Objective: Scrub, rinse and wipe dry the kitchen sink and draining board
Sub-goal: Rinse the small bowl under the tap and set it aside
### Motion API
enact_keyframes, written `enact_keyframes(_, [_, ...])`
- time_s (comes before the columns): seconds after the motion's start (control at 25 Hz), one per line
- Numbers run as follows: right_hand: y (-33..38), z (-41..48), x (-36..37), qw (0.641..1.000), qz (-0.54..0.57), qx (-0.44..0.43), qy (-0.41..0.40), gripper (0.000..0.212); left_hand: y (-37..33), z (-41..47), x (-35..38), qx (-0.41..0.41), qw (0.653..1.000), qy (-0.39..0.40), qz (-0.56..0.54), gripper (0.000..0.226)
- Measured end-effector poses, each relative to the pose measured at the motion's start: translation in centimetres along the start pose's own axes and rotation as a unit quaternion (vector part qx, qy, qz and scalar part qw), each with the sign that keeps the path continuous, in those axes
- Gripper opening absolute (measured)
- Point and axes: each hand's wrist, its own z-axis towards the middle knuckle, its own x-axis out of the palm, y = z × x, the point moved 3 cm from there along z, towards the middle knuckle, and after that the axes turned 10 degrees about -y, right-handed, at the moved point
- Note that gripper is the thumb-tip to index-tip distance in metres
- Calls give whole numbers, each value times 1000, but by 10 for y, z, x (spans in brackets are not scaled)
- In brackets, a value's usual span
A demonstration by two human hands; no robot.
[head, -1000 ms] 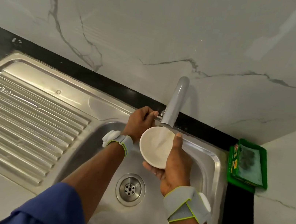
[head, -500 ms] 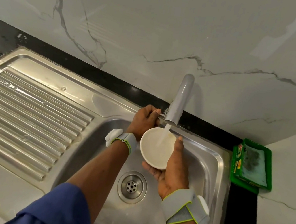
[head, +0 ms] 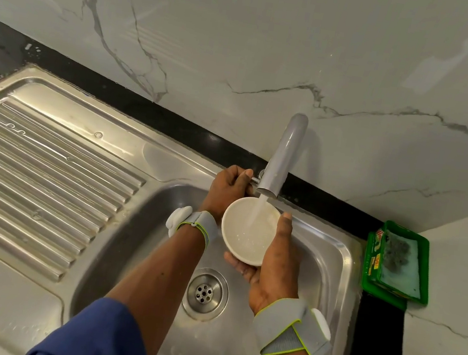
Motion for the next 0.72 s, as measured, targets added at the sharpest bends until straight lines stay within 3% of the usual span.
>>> enact_keyframes(0.12, [0,-3,-2,1000,5,-3,0,37,-6,-6,6,-20,999,-35,1,22])
enact_keyframes(0.24, [4,-7,-5,1000,10,-13,-6,32,-20,-11,8,-10,997,-58,56,10])
enact_keyframes(0.36, [9,-5,-6,1000,5,-23,0,31,-24,-6,10,-14,993,-34,112,34])
enact_keyframes(0.52, [7,-2,-8,1000,-2,-28,-5,32,-21,-5,11,-38,992,-51,112,24])
enact_keyframes(0.64, [5,-2,-10,1000,-4,-26,-1,35,-33,-11,9,-5,986,-74,151,22])
enact_keyframes(0.72, [4,-2,-15,1000,5,-27,-10,40,-44,-11,7,103,965,-59,234,25])
